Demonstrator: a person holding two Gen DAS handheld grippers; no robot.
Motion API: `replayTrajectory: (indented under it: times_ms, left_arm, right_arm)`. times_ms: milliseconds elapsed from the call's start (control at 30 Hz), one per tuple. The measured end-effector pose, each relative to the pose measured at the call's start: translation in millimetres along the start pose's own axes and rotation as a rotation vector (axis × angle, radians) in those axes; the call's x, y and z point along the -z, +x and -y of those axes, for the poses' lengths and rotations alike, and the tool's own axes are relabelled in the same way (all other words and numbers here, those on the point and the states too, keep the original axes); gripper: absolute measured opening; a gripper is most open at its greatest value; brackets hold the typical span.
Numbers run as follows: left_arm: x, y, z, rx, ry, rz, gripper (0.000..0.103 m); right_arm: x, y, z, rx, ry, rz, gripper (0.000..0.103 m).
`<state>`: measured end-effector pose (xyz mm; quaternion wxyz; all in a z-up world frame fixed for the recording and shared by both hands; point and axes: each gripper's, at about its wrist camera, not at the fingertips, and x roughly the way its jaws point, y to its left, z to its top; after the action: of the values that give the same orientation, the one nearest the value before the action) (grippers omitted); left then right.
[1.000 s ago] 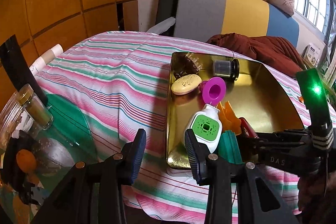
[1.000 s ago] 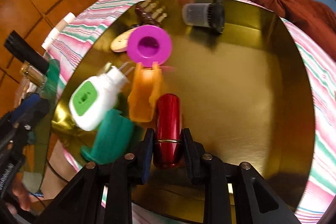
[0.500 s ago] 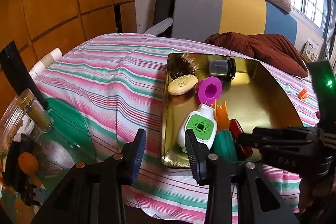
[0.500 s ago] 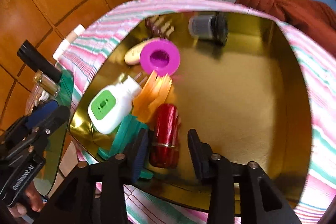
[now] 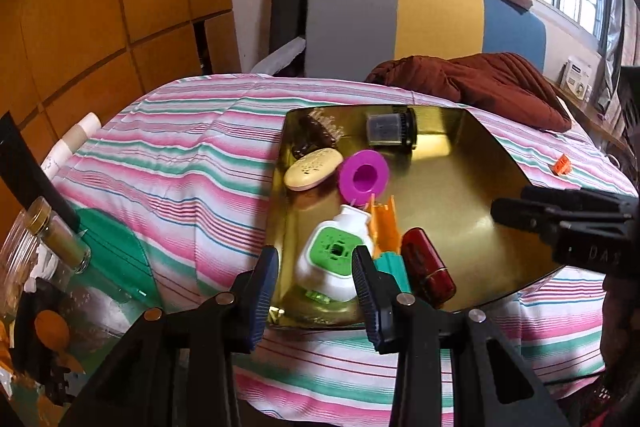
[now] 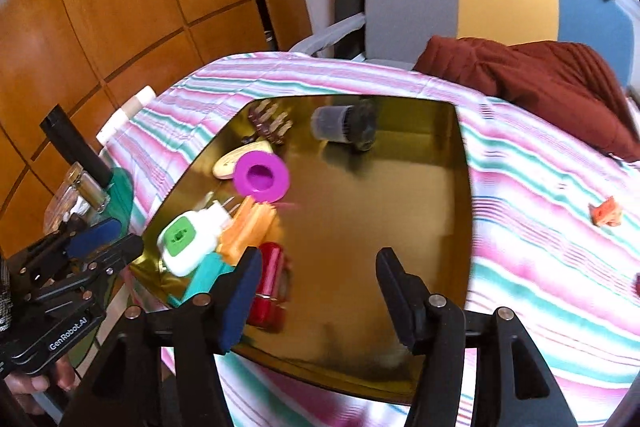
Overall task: Organize rigid objects
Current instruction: 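Carry the red lipstick to the tray and release it with the right tool, then move both tools back to the orange block and red puzzle piece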
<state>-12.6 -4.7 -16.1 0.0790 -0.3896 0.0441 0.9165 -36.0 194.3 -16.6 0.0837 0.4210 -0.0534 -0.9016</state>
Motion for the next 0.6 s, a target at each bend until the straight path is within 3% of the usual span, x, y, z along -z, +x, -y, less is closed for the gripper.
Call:
replayTrajectory:
  times_ms: [333,600]
  left_arm:
    - [-11,-1,23,0.031,0.057,0.008,0.038]
    - [-16,2,42,0.06,0.09,0.011,0.038]
  right_arm:
    - [-6,-27,63,0.094,0.063,0.049,0.068]
    - [0,-43,165,0.233,0.225,0.042,0.07]
